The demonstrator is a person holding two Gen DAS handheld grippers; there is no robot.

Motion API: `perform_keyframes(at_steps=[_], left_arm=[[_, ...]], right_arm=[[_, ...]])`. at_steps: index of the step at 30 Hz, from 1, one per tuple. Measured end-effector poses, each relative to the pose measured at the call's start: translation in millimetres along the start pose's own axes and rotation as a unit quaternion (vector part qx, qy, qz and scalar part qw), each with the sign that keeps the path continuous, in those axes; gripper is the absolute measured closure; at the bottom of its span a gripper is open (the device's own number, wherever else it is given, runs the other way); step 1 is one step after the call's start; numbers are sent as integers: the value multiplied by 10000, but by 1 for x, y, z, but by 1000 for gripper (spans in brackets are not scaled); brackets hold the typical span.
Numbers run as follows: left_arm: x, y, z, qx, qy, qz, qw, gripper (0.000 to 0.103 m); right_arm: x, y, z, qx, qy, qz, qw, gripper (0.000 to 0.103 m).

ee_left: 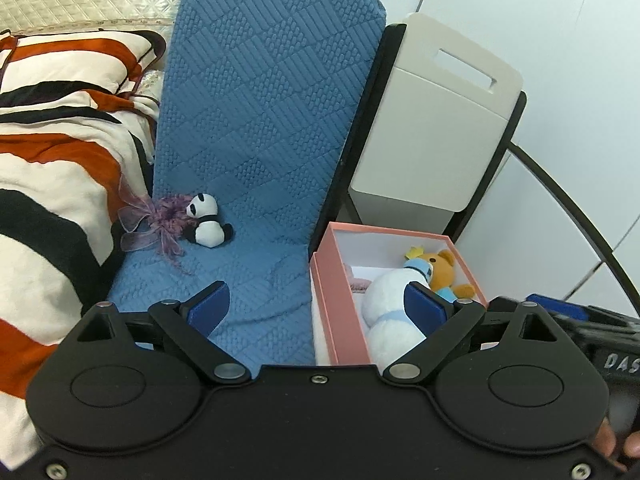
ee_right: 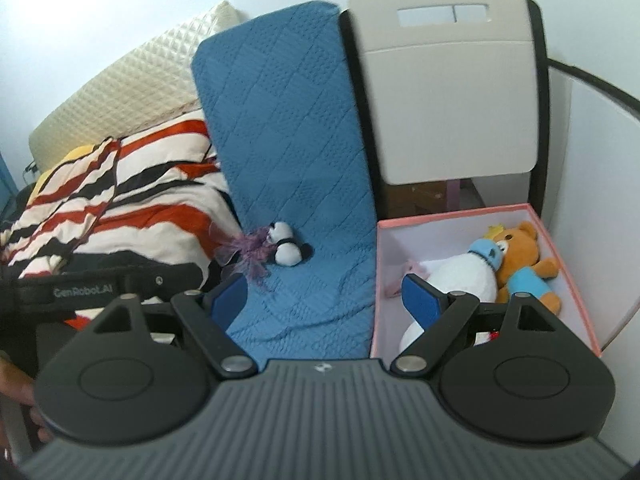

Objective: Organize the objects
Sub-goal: 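Withdraw both open grippers from the box back toward the blue seat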

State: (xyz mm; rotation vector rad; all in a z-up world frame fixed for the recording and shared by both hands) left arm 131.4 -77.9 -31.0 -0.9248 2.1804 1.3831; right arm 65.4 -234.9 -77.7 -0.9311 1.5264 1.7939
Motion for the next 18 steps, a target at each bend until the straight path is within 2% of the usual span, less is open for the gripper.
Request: perform_keyframes(at_steps=[4,7,9,13,18], left_arm=[[3,13,13,-15,-28,12,10000,5],[4,23,24,-106,4,-140,9998,0],[3,27,31,-104,66,-167,9998,0],[2,36,44,-126,209,-324,9992,0],[6,40,54,-194,103,-500,9985,0]], right_arm=[[11,-7,22,-169,44,92,9998,17],[15,-8,34,-211,51,53,9998,16],[18,-10,39,-186,90,69,9998,1],[21,-13,46,-221,153,34,9996,0],[30,-23,49,-274,124,35,9995,0]])
Point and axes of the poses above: each gripper's, at about its wrist camera, not at the fingertips, and y roughly against the way its jaws point, z to its left, x to its underside, the point moved 3 cm from there along -y, roughly the way its jaws point, and after that the axes turned 12 degrees about y, right-handed, at the moved point
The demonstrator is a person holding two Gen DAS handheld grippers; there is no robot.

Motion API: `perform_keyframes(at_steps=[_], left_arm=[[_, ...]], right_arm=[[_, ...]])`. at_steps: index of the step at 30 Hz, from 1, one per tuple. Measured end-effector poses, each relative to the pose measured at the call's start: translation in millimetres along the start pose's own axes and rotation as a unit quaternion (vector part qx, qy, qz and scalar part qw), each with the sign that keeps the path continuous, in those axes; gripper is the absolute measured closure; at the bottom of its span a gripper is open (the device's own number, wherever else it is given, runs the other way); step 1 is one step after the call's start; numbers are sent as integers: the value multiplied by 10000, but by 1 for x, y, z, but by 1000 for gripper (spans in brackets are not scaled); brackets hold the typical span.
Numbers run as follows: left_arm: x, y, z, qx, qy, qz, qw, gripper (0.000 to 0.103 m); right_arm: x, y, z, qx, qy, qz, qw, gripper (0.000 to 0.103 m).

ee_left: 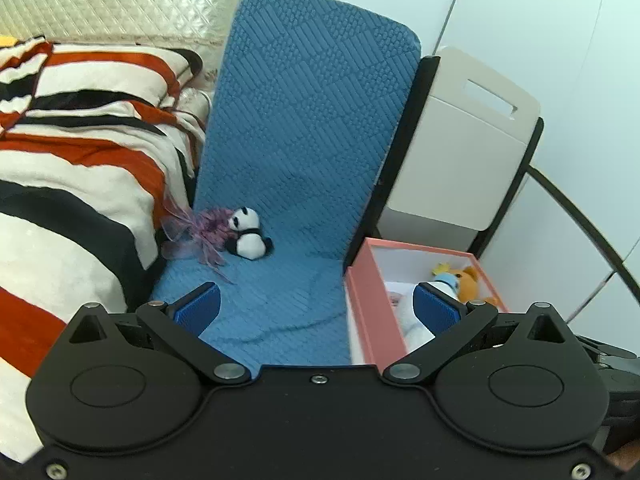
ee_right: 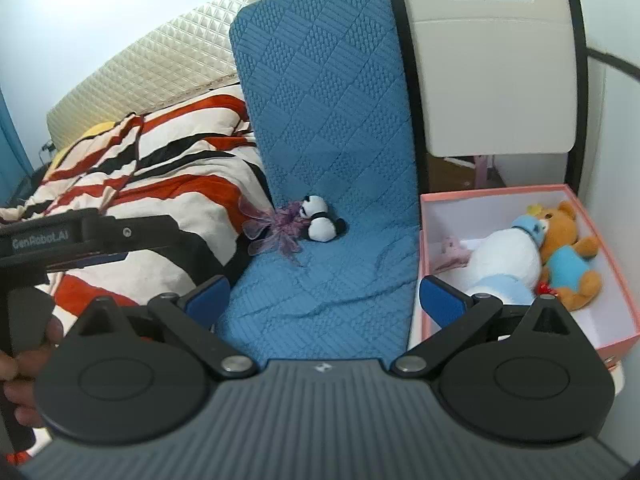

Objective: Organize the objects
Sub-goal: 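Withdraw both open grippers from the box back toward the blue seat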

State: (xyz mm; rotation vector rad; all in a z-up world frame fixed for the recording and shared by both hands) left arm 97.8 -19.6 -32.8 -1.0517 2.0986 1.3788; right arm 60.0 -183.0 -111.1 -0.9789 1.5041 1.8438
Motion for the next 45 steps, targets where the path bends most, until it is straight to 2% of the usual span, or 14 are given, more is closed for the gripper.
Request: perform_keyframes(at_steps=[7,15,17,26,32,38,42,45], left_arm=[[14,-13,15,-102,-80,-198,9997,0],[24,-45,37,-234,-39,-318,9992,0],[26,-55,41,-272,-30,-321,9991,0],[33,-104,56,-345,79,-412,9985,1],[29,-150,62,-371,142,-376,9985,1],[22,-199,71,-456,106,-144,9988,1],[14,-229,77,-597,59,-97,9982,1],[7,-250,84,-697,8,-145,9975,1]], right_arm=[[14,-24,2,-81,-140,-79,9998,0],[29,-61,10,603,291,-155,9976,0],[33,-65,12,513,387,-408,9971,0],[44,-104,-9,-256,-73,-461,9986,0],[48,-131,-9,-419,243,-492,9976,0],[50,-163,-21,-370,123,-411,9984,2],[48,-177,-26,-615,-61,-313,9976,3],[46,-191,-26,-434,127,-172,9988,12]])
Point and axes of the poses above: each gripper's, at about its wrist camera, not at the fingertips, and y roughly against the way its jaws point, z to its left, x to its underside, the point moved 3 cm from there along -y, roughly the way its jaws point, and after that the axes turned 12 degrees about y, right-handed, at the moved point
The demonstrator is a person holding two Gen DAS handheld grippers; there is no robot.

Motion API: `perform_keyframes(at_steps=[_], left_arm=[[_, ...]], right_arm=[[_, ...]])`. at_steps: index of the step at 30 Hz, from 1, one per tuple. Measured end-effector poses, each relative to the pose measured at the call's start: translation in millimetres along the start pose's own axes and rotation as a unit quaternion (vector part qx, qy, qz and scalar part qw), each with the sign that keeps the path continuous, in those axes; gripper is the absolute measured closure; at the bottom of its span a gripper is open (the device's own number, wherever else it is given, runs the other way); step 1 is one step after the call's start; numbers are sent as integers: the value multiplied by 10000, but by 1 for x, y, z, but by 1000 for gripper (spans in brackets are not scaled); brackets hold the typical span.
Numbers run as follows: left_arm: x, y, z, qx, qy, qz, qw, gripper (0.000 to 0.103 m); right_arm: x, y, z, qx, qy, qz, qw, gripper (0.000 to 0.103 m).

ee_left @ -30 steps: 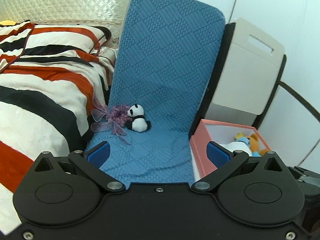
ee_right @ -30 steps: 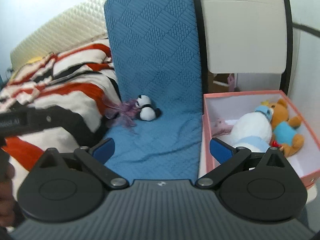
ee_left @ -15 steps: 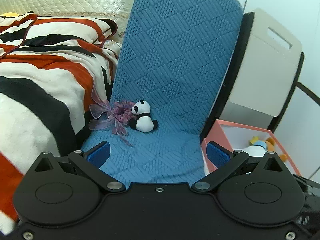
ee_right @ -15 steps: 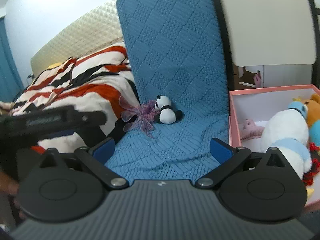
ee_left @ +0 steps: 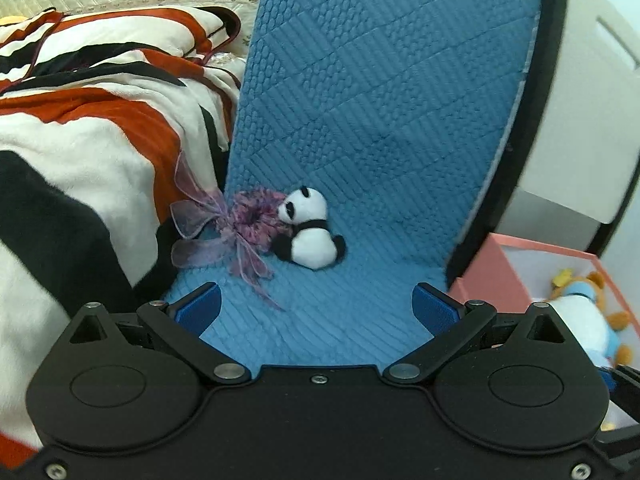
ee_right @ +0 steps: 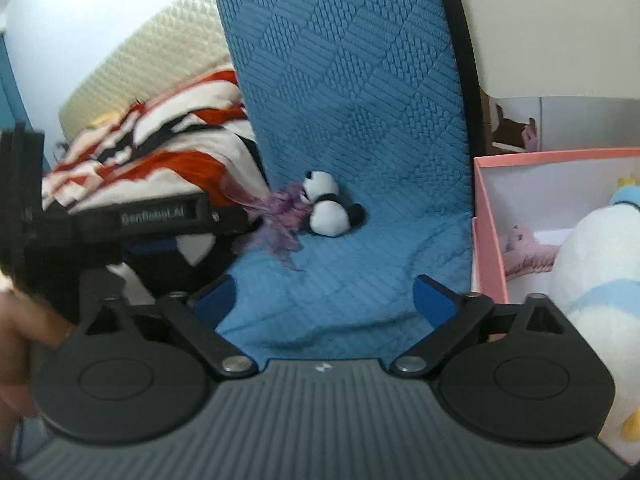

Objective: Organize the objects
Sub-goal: 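Grasp the small panda plush with the right gripper while the left gripper grasps the purple ribbon scrunchie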

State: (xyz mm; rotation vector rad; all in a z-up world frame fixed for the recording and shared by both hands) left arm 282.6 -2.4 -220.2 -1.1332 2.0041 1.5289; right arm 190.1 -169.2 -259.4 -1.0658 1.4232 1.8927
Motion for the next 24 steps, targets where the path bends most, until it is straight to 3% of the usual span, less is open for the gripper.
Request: perform_keyframes(at_steps=[2,10,15,19,24], left_arm=[[-4,-13,5,-49,11,19,10000,1],[-25,-55,28,-127,126,132,9998,2],[-34,-87,42,-133,189,291,9993,3],[-41,-114,54,-157,356,461,9982,3],[-51,-141,62,-240,433,556,9972,3]], right_arm=[[-3,-9,0,-38,3,61,10000,19],[-22,-45,1,79,256,-156,9995,20],[-35,-79,3,192,569,-209,9980,27],[-42,-112,3,84,705,-20,9975,38],[-44,-150,4,69,927,209,9955,38]])
Point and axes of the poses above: each gripper's, at about its wrist camera, not at the fingertips, and y roughly against the way its jaws point, z to its left, x to its underside, the point moved 3 cm from there along -y, roughly the way its jaws point, and after that the axes turned 12 degrees about y, right-handed, at the moved point
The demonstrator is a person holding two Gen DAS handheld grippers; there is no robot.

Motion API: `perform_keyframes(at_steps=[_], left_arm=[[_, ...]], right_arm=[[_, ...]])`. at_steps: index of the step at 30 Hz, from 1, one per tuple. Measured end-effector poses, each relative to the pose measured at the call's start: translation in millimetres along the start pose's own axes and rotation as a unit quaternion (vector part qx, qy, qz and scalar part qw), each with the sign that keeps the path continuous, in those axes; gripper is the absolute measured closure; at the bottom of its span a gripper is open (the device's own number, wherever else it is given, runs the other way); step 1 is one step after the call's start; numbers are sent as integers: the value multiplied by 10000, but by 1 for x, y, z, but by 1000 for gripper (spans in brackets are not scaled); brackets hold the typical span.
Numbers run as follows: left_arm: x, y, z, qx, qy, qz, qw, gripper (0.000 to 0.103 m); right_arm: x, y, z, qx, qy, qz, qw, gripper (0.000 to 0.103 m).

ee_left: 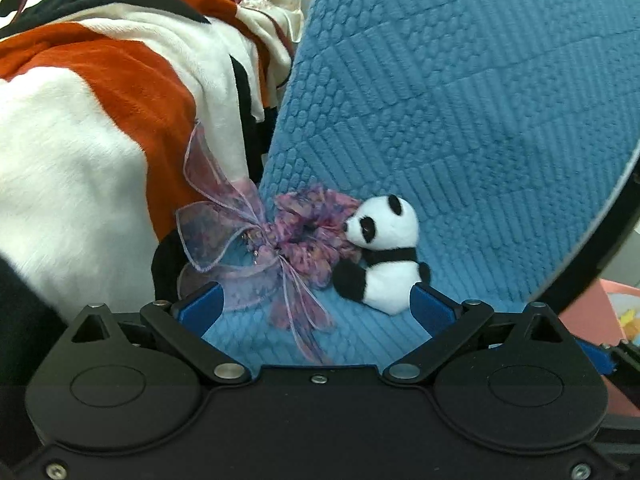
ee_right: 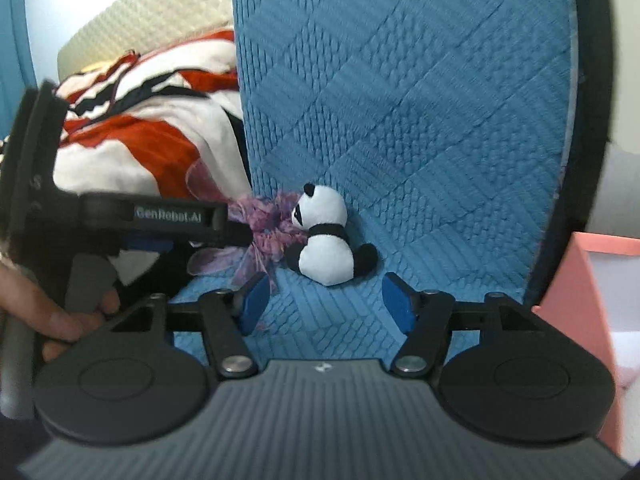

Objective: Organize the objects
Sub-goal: 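Grasp the small panda plush with the right gripper while the left gripper grasps the purple ribbon scrunchie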

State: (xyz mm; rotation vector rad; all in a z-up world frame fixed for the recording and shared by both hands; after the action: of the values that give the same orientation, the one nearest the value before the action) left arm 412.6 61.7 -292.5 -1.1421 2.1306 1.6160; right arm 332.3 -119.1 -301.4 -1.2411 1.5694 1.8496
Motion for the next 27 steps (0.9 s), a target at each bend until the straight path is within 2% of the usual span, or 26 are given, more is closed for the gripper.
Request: perform_keyframes(at_steps=[7,20,27], left_arm=[[-21,-40,10,-130,125,201,9996,8],[-36,-97,17,-208,89,558,9982,33],[-35,-114,14,-246,-55,557,9981,41]], right_arm=[[-6,-50,-3,-250,251,122,9993,38],[-17,-116,-15,-474,340,104,9982,38],[-18,-132,-11,-545,424,248,9973,49]])
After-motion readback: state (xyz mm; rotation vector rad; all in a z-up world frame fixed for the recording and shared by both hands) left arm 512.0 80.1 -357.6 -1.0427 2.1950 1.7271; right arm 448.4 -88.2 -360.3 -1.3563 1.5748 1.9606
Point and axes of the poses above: each gripper's, at about its wrist camera, not at the fingertips, and y roughly against the way its jaws point, z to its left, x to its underside, the point moved 3 cm from there along -y, roughly the way its jaws point, and after that the axes turned 12 degrees about y, right-handed, at the moved point
